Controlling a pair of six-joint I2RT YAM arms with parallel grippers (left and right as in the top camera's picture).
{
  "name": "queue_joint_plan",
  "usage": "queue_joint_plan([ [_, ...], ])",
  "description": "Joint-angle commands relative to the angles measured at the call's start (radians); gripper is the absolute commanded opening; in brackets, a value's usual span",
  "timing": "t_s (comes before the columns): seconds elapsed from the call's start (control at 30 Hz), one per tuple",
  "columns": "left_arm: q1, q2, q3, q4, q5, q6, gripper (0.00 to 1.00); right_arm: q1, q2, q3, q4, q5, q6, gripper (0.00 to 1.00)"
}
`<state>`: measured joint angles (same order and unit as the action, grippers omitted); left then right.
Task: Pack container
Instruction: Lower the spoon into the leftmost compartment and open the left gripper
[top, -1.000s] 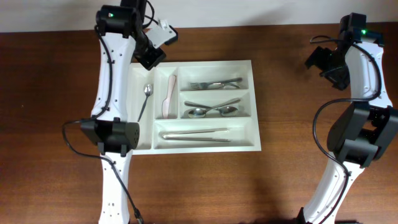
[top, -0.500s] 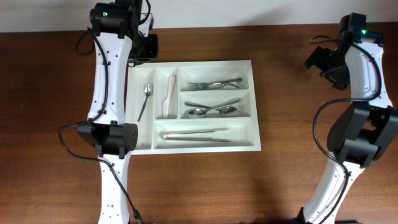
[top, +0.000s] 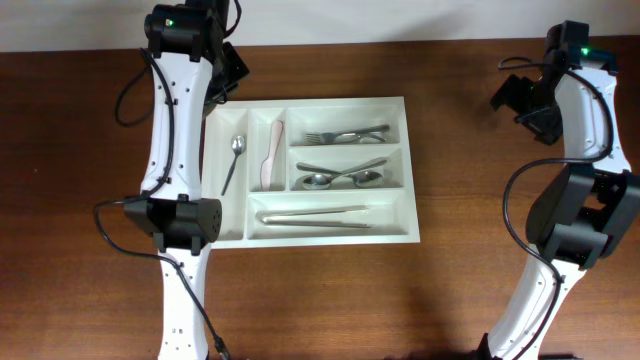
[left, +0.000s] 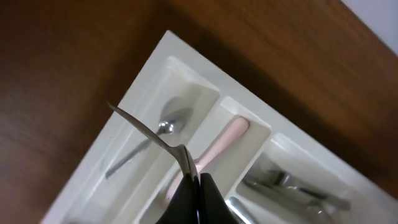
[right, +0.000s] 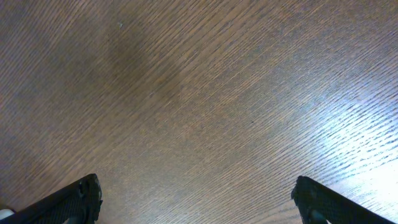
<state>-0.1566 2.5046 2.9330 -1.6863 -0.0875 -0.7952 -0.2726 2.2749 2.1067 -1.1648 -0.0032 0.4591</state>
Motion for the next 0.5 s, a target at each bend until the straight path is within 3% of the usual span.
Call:
queue_joint_plan([
  [0.0, 0.001, -0.032, -0.028, -0.001, -0.025, -0.178, 0.02, -0.004, -0.011, 0.019, 0.003, -0.005, -0.006, 0.99],
  [0.17, 0.011, -0.032, -0.068, 0.018, -0.026, -0.367, 0.02, -0.003, -0.011, 0.019, 0.003, -0.005, -0.006, 0.99],
  [0.47, 0.014, -0.019, -0.086, 0.076, -0.024, -0.502, 0.02, -0.004, -0.011, 0.019, 0.003, -0.005, -0.006, 0.99],
])
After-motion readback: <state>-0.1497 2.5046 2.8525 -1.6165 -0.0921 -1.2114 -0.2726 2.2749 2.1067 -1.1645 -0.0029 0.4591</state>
